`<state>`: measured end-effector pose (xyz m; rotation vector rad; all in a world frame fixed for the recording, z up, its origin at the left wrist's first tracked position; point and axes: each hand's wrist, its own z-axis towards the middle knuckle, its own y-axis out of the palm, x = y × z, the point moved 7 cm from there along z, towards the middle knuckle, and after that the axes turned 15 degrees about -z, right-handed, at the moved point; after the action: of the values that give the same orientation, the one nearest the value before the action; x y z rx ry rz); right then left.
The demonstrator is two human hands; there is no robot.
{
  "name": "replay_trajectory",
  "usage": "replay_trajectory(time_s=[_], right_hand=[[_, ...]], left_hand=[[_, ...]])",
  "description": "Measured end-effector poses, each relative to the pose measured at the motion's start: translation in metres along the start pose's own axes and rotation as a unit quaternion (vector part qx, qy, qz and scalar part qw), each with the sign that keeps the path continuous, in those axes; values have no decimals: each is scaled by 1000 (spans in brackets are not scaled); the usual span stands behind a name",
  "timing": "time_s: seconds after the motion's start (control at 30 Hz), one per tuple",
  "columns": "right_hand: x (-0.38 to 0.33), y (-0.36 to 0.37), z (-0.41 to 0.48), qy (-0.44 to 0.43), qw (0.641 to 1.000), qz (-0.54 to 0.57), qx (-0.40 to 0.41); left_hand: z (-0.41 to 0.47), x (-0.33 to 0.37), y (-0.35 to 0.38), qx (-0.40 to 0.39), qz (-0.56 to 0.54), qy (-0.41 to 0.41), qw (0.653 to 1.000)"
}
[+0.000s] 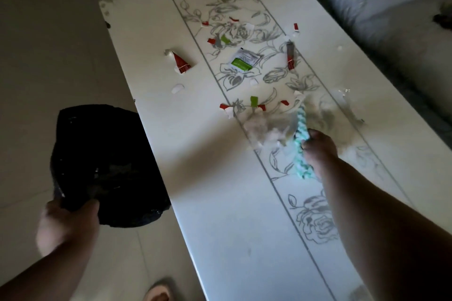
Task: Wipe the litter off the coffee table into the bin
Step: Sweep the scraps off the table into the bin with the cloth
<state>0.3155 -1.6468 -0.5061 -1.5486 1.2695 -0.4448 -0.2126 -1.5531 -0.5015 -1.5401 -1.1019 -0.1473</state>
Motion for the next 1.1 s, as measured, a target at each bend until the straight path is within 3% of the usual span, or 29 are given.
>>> replay_trajectory(time_s=[0.2,0.63,1.1], right_hand=[[-57,26,-17,-73,996,-54,-8],[-76,65,-92,-18,999,-7,48],[-143,125,-185,-102,993,3,-59]], left_hand=[[-7,15,-9,4,-30,10,1000],[-2,8,-8,-5,-62,-2,998],[8,-5,-4,-24,-81,-16,996]])
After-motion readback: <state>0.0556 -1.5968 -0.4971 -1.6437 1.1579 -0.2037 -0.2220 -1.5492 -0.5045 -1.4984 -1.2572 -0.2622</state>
